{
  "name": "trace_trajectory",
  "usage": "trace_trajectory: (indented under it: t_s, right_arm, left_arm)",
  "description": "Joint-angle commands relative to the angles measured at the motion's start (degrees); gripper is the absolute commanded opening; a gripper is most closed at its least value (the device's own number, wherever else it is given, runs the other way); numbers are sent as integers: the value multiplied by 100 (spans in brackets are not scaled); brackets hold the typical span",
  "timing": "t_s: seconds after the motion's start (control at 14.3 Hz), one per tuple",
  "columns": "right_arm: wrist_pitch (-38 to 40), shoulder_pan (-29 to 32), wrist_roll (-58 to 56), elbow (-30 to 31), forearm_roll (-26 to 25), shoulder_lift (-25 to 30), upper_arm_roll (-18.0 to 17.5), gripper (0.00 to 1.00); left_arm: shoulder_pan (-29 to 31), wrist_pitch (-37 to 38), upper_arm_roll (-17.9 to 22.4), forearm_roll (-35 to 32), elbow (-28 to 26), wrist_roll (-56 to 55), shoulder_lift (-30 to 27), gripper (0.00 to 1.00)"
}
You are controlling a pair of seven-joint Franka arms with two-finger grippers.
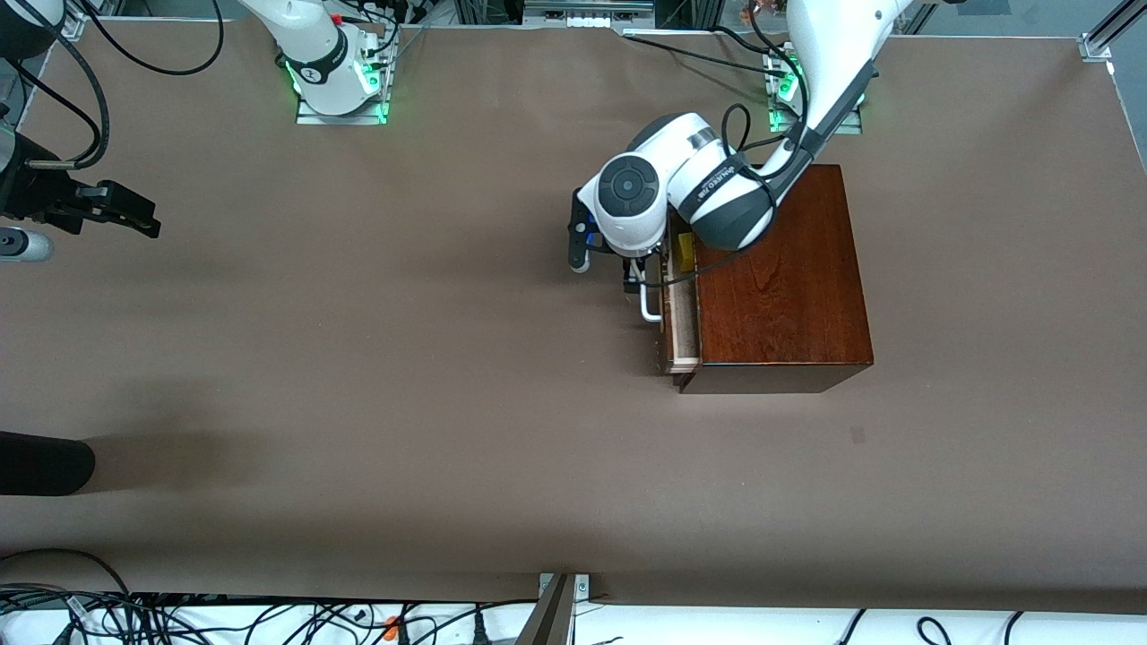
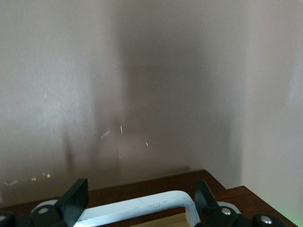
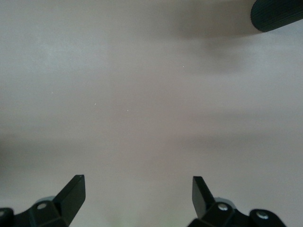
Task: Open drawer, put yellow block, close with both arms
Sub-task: 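Push the drawer fully shut into the box with the left gripper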
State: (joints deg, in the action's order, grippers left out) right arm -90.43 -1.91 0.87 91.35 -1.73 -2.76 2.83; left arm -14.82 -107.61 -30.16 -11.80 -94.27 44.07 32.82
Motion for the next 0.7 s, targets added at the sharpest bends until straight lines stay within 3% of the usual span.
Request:
trace_trajectory:
  t_s: [0.0,0.35,0.63]
  right_arm:
    - [52,-64,1,76,-82,109,69,100]
    - [69,-73,10,102,-64,197,122,100]
    - [26,-73,19,102,32,205,122,100]
  left_arm:
    - [489,293,98,-279,14,233,-83,100]
    - [507,373,89,-279,40,225,-100,100]
    - [480,311,-217,185,330,-474,-389,100]
